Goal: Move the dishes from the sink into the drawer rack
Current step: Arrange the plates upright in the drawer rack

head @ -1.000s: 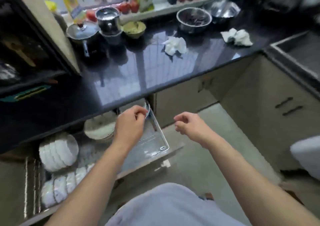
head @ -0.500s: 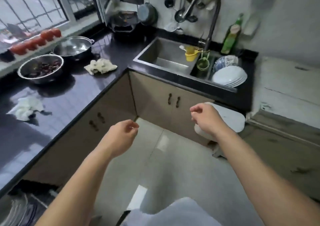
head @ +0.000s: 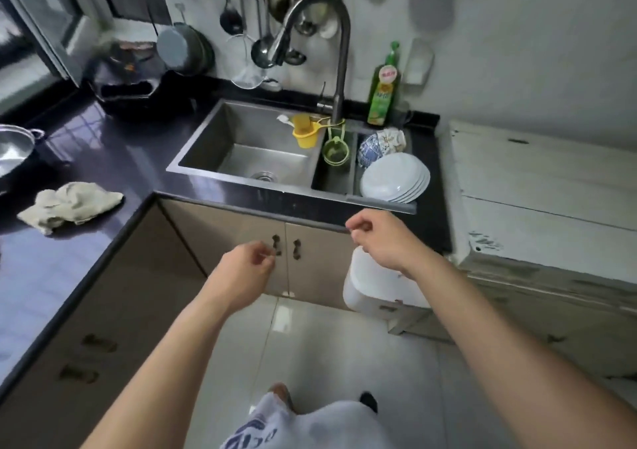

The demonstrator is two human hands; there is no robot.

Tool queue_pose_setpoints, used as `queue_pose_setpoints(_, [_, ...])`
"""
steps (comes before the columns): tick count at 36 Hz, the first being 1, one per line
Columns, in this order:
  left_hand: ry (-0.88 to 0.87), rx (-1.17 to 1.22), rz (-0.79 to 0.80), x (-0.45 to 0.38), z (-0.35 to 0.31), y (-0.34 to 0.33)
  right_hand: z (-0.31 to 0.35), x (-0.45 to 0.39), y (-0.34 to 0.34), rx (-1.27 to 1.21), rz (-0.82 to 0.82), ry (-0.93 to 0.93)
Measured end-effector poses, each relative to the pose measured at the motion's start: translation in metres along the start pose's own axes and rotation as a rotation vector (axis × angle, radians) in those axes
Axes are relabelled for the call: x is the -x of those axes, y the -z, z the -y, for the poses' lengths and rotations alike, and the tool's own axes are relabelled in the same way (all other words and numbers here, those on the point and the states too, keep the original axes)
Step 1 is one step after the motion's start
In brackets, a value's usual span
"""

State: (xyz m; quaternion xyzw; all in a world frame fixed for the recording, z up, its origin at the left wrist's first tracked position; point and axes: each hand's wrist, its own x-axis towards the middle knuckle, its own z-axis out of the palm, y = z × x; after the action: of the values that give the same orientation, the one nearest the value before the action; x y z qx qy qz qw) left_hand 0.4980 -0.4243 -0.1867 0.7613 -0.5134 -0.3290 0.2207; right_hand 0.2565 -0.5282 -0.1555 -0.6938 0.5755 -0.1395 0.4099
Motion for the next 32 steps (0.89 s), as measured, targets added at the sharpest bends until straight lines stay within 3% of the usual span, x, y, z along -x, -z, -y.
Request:
queue_pose_setpoints(5, [-0.11, -0.106, 0.051, -0.062, -0.053, -0.002, -0.04, -0.033, 0.036, -0.082, -0.084, -0.11])
queue_pose_setpoints(11, [-0.066, -0.082, 0.095, -0.112, -0.079, -0.03, -0.122, -0.054, 0.05, -0.139, -0.095, -0.29])
queue_pose_setpoints(18, [0.068, -0.036, 0.091, -0.146, -0.113, -0.075, -0.198, -0.09, 0.048, 0.075, 0.117, -0.362])
queue_pose_setpoints(23, [0.155, -0.06, 0.057, -0.159, -0.15, -0.096, -0.196, -0.159, 0.08, 0.277, 0.302, -0.167])
queue_pose_setpoints(29, [0.256, -0.068, 0.01, -0.157, -0.164, -0.109, -0.162, -0.27, 0.142, 0.575, 0.151, 0.189])
queue_pose_setpoints(32, [0.305, -0.064, -0.01, -0.151, -0.166, -0.116, -0.171, -0.306, 0.163, 0.876, 0.245, 0.312])
